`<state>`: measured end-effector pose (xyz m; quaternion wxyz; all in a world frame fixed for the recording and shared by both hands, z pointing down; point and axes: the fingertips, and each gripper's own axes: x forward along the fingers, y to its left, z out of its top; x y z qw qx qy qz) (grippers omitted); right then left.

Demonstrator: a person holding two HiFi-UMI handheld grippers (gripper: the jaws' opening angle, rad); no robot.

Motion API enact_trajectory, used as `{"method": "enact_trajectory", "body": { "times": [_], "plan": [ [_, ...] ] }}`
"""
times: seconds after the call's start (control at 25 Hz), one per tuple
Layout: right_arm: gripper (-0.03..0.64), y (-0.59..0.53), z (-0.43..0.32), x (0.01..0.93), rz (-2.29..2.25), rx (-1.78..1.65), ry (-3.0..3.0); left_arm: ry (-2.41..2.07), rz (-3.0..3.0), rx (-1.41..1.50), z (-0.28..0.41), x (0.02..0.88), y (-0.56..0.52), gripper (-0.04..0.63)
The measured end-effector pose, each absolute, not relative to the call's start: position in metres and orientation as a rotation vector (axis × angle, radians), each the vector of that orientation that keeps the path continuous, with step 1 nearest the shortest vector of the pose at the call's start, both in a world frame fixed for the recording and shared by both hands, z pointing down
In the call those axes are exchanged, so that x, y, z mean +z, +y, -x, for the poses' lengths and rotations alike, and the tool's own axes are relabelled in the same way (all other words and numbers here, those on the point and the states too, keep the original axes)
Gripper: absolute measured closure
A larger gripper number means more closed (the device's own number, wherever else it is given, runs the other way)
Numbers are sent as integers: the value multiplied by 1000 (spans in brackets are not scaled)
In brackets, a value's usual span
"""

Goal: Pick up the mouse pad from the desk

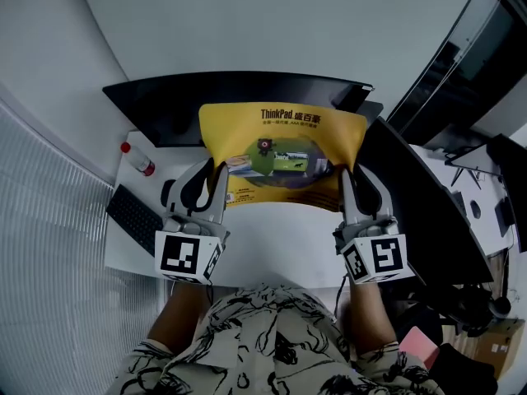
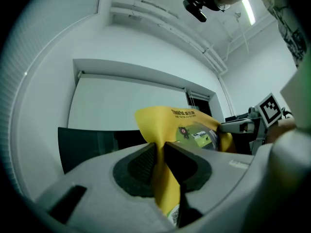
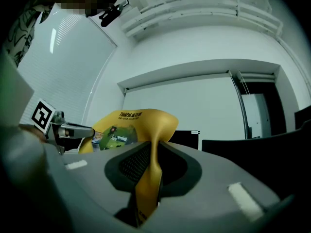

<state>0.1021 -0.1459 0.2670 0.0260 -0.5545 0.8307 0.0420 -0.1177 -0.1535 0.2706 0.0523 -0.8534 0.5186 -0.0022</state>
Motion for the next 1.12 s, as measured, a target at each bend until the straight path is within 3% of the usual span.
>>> {"method": "enact_trajectory", "body": {
  "times": [1.12],
  "plan": [
    [554, -136, -100, 245, 1697, 264, 2513, 1507, 2564, 144, 119, 264, -145, 522]
  ]
}}
